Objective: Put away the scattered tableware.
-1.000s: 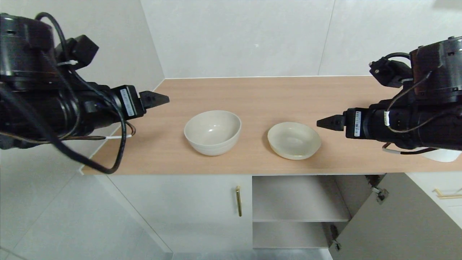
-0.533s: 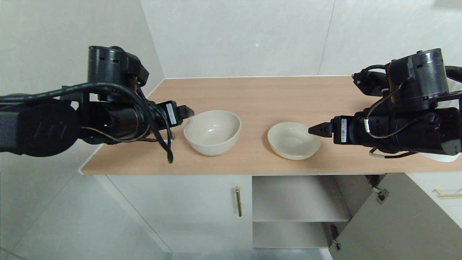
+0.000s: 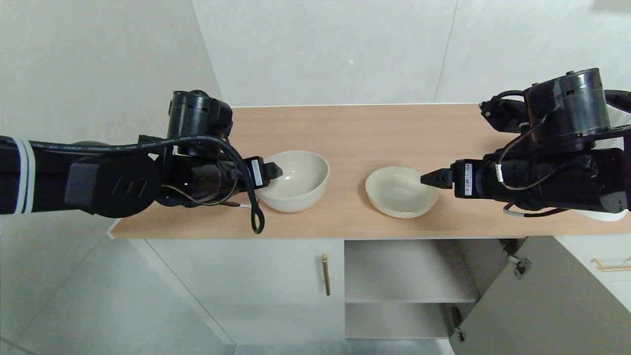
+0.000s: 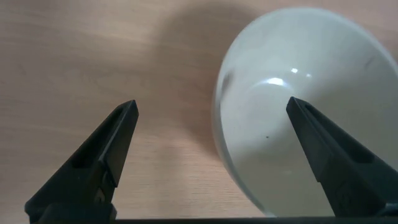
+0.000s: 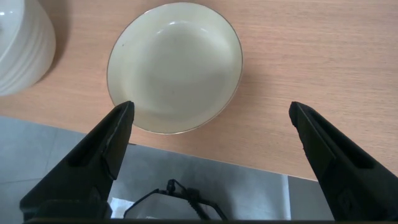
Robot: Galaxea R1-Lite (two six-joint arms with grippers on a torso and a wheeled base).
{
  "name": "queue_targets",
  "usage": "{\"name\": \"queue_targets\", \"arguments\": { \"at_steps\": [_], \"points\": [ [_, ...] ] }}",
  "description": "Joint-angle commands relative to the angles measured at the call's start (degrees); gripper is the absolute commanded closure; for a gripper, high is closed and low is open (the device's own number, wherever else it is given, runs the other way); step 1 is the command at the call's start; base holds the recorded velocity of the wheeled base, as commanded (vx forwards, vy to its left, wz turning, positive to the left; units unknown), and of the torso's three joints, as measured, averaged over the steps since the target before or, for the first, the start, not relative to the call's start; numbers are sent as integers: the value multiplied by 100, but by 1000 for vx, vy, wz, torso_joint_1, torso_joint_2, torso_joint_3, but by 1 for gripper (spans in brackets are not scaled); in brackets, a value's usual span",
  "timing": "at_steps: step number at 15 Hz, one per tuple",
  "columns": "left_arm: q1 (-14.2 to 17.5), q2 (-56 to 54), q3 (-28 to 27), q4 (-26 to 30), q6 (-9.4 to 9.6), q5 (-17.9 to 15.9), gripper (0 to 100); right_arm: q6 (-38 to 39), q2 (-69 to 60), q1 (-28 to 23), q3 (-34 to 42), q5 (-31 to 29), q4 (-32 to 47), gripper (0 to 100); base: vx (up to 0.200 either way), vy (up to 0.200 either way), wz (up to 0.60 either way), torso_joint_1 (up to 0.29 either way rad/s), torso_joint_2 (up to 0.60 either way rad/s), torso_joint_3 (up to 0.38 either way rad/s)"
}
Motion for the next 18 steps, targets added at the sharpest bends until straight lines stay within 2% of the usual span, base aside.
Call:
{"name": "queue_targets", "arguments": {
  "at_steps": [1, 2, 3, 9, 13, 15, 18],
  "points": [
    [7, 66, -1, -11, -1, -1, 0, 1, 2, 2, 6, -5, 1, 0, 0, 0, 0, 0, 0, 0],
    [-1, 92, -10, -19, -1, -1, 0, 1, 2, 2, 6, -5, 1, 0, 0, 0, 0, 0, 0, 0],
    [-1, 101, -36, -19, -10, 8, 100, 1, 2, 2, 6, -5, 1, 0, 0, 0, 0, 0, 0, 0],
    [-54, -260, 34, -19, -62, 8, 100, 10, 46, -7, -20, -5, -8, 0, 0, 0, 0, 0, 0, 0],
    [-63, -805, 359, -63, -45, -97, 100, 98, 292, -16, -73, -128, -157, 0, 0, 0, 0, 0, 0, 0],
    [-63, -1007, 570, -336, -36, -387, 100, 150, 749, -16, -266, -796, -175, 0, 0, 0, 0, 0, 0, 0],
    [-98, -1174, 737, -485, -10, -581, 100, 326, 1215, -16, -477, -1200, -236, 0, 0, 0, 0, 0, 0, 0]
  ]
}}
